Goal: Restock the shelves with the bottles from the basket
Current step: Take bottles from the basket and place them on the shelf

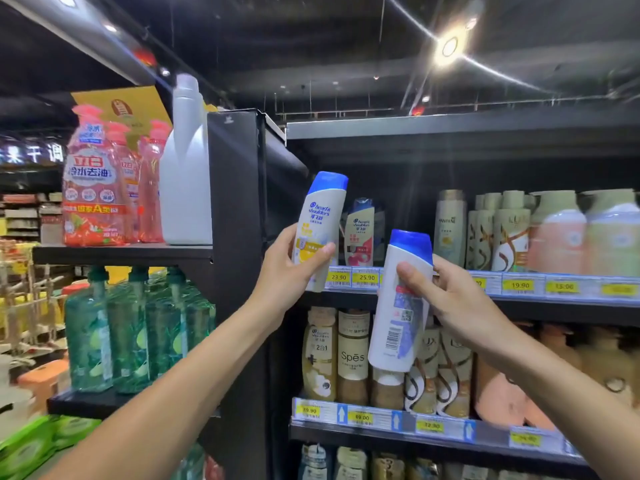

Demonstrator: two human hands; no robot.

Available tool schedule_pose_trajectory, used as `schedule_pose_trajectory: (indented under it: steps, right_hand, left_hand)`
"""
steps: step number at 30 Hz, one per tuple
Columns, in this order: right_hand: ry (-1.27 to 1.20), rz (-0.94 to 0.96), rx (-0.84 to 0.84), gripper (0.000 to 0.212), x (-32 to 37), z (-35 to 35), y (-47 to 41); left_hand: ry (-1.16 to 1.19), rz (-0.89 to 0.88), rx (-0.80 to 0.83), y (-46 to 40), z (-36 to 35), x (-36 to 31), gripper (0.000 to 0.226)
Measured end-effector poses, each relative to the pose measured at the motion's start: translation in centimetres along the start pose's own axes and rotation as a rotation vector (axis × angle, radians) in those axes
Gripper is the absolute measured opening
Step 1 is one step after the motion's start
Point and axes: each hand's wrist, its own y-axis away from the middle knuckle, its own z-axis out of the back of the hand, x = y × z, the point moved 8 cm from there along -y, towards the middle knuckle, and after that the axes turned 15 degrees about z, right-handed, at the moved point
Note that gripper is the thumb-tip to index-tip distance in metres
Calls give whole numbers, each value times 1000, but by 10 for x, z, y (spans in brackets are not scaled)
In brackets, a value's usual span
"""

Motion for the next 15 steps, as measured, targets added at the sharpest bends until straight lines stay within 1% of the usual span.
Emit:
schedule_pose_trajectory:
  steps: [6,10,15]
  right_hand:
    - [4,8,-83,43,3,12,-8]
    - [5,-11,-110,38,2,17,-8]
    - [10,-13,-120,33,4,19,-8]
  left_hand:
    - [-115,-56,-122,-35,-2,-22,55]
    - [-169,-61,-184,-53,-8,-28,52]
    - [-275,-26,-219,-73,-23,-13,48]
